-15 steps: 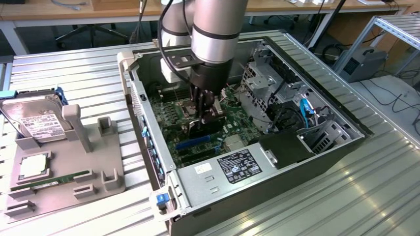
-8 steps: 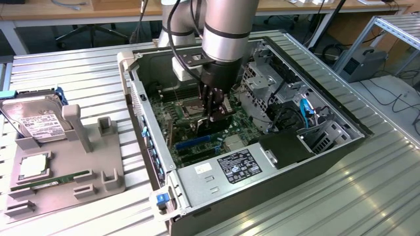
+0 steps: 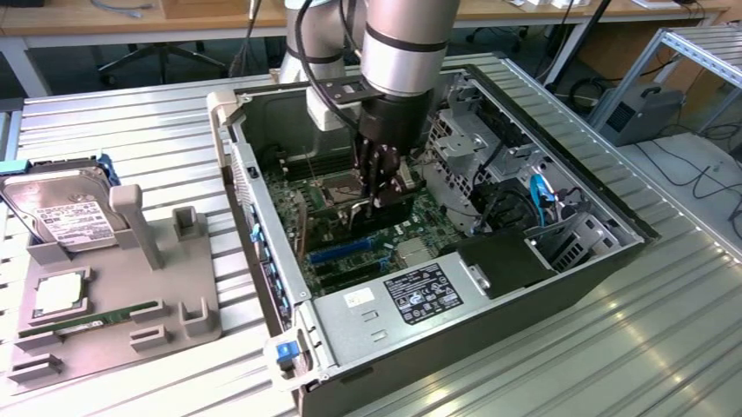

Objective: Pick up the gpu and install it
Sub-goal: 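Press down on the gpu until it lock into place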

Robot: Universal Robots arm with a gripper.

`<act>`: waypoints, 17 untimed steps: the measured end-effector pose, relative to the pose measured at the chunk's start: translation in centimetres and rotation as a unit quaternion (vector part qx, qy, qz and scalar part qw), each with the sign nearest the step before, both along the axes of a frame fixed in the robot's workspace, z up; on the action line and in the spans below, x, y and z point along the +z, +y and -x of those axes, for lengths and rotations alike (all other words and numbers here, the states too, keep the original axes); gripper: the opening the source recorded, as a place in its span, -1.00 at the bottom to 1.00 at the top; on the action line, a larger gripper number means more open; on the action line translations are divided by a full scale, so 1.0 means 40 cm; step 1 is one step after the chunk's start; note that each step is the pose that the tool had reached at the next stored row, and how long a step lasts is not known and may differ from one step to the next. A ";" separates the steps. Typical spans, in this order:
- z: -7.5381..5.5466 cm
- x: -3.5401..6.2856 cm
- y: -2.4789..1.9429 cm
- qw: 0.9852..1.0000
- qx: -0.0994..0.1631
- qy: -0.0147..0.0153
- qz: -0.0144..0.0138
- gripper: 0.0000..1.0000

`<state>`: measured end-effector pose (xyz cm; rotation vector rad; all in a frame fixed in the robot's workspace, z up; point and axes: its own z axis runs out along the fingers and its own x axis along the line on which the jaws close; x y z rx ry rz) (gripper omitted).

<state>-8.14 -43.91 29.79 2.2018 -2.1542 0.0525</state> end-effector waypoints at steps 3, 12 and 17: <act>0.000 0.008 0.000 1.000 -0.001 0.000 -0.002 -0.47; 0.000 0.008 0.000 0.999 -0.002 0.000 -0.035 -0.47; 0.001 0.007 0.000 0.999 -0.002 -0.025 -0.035 -0.47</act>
